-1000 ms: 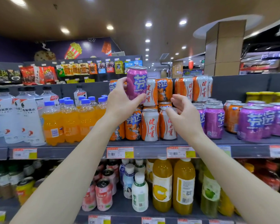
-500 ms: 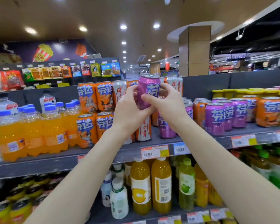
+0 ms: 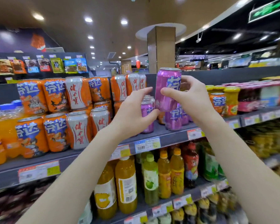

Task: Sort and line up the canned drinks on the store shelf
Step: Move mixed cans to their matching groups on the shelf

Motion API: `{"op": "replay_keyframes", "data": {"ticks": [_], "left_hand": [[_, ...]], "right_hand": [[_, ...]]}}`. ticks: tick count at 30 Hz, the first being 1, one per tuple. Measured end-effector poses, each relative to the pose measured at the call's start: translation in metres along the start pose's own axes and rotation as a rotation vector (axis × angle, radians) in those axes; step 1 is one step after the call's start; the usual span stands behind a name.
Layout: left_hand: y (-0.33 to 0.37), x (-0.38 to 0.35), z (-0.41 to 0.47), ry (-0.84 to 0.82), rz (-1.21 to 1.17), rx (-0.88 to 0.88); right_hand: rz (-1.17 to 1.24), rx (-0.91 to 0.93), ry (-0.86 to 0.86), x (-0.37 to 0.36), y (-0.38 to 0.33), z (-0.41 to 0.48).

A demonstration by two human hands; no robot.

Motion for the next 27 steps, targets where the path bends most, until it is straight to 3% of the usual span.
{"op": "replay_keyframes", "data": {"ticks": [9,14,19,27], "left_hand": [[0.001,-0.063,0.021,0.026,0.134,0.037],[-0.011,-0.105,0.033,-0.038,0.184,0.281],[-0.019,-0.123,0.033,-0.008,0.354,0.361],[-0.016,-0.139,0.033,0.104,0.111,0.477]], "right_hand": [[-0.164,-0.193,0.130,0.081,0.111,0.028],[-0.225,-0.226,0.059,0.086,0.154,0.043],[-0.257,-0.200,-0.008,0.083,0.175,0.059],[-0.281,-0.156,-0.077,0.078,0.189,0.067]]}}
Point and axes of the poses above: each hand's wrist, its own z-axis towards the middle knuckle, its own x-axis out of the back of the hand, y = z × x, the point moved 4 cm from there along z, towards the middle knuckle, and after that the axes turned 11 degrees about -z, right-handed, at the moved point
